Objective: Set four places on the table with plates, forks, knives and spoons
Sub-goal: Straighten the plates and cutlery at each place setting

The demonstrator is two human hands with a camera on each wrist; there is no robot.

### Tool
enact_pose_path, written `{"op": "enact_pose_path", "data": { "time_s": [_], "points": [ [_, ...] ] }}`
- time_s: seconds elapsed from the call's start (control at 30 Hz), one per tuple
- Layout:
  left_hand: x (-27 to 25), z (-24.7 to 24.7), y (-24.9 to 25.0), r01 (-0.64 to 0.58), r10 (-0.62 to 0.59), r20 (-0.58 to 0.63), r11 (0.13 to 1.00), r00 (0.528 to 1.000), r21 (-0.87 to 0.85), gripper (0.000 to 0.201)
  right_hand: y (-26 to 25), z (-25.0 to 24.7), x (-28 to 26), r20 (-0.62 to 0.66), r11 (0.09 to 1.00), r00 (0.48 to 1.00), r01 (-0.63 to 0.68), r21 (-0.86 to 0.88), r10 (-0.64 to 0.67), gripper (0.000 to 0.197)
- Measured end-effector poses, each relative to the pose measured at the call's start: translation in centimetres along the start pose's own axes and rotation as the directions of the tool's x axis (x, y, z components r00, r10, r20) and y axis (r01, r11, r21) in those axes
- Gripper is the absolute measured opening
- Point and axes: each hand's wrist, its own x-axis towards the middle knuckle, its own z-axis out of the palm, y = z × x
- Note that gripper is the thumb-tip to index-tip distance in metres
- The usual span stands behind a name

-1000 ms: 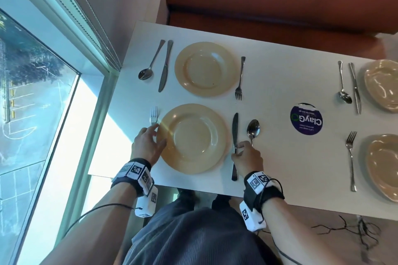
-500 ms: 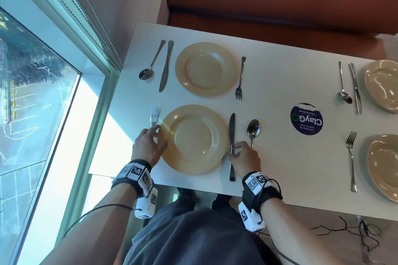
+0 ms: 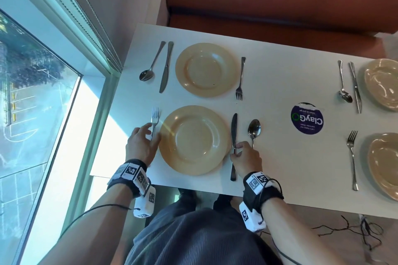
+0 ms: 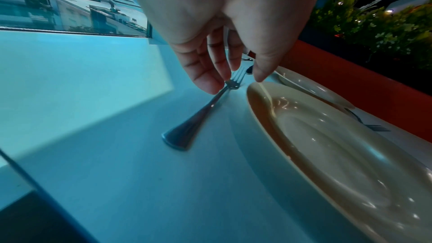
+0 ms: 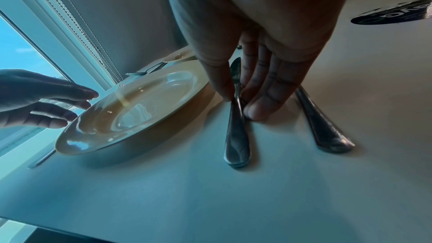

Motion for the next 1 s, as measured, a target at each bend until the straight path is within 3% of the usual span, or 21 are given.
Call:
{"op": "enact_pose_path", "data": {
  "time_s": [0.4,1.0],
  "points": [
    [-0.1,-0.1,-1.1,0.077,-0.083,0.048,0.990,0.995,0.119,0.030,-0.1,-0.1,0.0,0.008,1.000,1.000,-0.003,0.004,0.003,0.032],
    [-0.3,-0.4,-1.4,0.039,-0.044,0.038,0.993,0.998,0.111,0.027,-0.5,-0.6,-0.5,0.017,1.000,1.000,-0.008,0.011,0.008,0.034]
  ]
}}
